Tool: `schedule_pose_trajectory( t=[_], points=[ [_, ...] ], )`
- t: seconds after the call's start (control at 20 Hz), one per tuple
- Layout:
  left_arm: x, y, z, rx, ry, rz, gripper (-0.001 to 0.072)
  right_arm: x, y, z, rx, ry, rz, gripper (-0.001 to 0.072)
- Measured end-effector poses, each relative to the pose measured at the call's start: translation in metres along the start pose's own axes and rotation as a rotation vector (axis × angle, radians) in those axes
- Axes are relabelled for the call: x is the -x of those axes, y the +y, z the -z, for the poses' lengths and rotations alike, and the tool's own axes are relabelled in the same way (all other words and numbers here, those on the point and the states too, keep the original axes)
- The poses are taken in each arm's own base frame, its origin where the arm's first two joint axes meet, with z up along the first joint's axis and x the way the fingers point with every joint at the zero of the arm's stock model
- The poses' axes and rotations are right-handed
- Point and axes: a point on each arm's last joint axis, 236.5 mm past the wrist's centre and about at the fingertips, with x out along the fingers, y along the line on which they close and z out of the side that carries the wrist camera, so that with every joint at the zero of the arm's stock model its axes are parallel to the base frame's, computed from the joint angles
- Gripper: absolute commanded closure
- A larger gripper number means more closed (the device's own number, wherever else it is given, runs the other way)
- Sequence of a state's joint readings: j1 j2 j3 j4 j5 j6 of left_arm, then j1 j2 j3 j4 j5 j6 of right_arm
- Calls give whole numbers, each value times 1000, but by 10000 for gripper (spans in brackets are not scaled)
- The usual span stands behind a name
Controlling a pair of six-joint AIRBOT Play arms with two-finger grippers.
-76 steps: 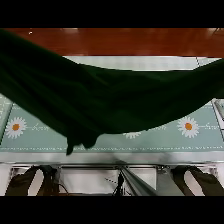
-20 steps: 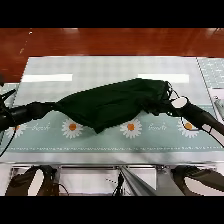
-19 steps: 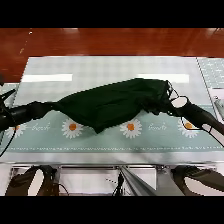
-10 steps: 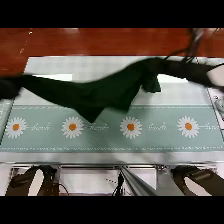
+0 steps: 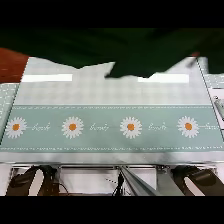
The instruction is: Fold the shirts.
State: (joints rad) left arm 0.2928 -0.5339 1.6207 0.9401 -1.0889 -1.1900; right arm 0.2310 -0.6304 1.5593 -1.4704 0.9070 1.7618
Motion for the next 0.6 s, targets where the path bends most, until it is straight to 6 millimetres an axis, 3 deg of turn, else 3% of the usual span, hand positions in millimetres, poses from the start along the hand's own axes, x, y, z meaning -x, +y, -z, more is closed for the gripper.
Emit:
schedule_pose_trajectory(
  t=[0.1, 0.2, 0.4, 0.6],
  points=[
    [15, -5, 4, -14, 59, -13, 685, 22, -3, 12, -30, 70, 27, 690],
    [29, -6, 16, -11, 135, -40, 684, 39, -6, 38, -57, 190, 52, 690],
    [46, -6, 61, 24, 342, -57, 684, 66, 5, 102, -112, 484, 28, 690],
    [56, -8, 122, 106, 598, -34, 685, 86, 29, 160, -147, 792, -59, 691]
  ],
)
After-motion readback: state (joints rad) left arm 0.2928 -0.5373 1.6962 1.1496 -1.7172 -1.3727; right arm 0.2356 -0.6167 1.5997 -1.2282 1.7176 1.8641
